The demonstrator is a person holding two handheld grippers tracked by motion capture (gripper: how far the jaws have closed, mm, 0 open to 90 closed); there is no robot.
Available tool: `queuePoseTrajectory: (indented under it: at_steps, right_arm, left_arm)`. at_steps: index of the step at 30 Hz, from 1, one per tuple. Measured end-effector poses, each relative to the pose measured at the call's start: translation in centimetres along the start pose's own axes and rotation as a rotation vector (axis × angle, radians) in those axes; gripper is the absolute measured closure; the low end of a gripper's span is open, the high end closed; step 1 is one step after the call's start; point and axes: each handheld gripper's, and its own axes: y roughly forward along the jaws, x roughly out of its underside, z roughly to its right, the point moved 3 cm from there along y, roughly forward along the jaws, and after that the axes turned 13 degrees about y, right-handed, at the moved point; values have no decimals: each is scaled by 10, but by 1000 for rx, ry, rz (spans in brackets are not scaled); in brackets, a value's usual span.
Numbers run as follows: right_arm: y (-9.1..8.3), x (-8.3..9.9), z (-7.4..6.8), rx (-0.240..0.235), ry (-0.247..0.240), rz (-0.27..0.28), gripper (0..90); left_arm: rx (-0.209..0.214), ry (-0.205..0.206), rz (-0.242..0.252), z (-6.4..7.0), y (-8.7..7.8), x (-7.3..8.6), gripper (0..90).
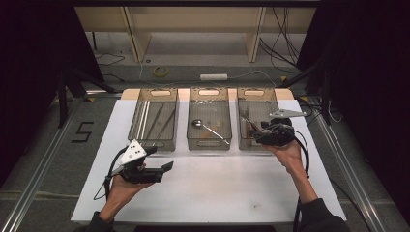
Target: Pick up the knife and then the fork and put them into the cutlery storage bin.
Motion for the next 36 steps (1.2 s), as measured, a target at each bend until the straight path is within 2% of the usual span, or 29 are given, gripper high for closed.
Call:
queuePoseTrajectory:
  at_steps: [5,9,14,18,30,36]
  right_arm:
    - [-9,2,-13,-52,-19,24,332]
    - [-14,6,-20,-75,-37,54,332]
    - [-15,15,-27,-93,-46,55,322]
    - [-18,20,-35,-126,-53,60,311]
    - [-20,38,-54,-207,-55,61,290]
    - [-23,44,-58,-240,-37,76,283]
  left_arm:
    - [5,-7,0,-1,0,0,178]
    - [8,-8,2,-1,1,-1,178]
    - [17,-7,4,0,1,-1,178]
    - [22,-2,6,2,0,-2,178]
    - [44,-46,24,0,-3,-2,176]
    - [52,-41,20,1,-3,-2,176]
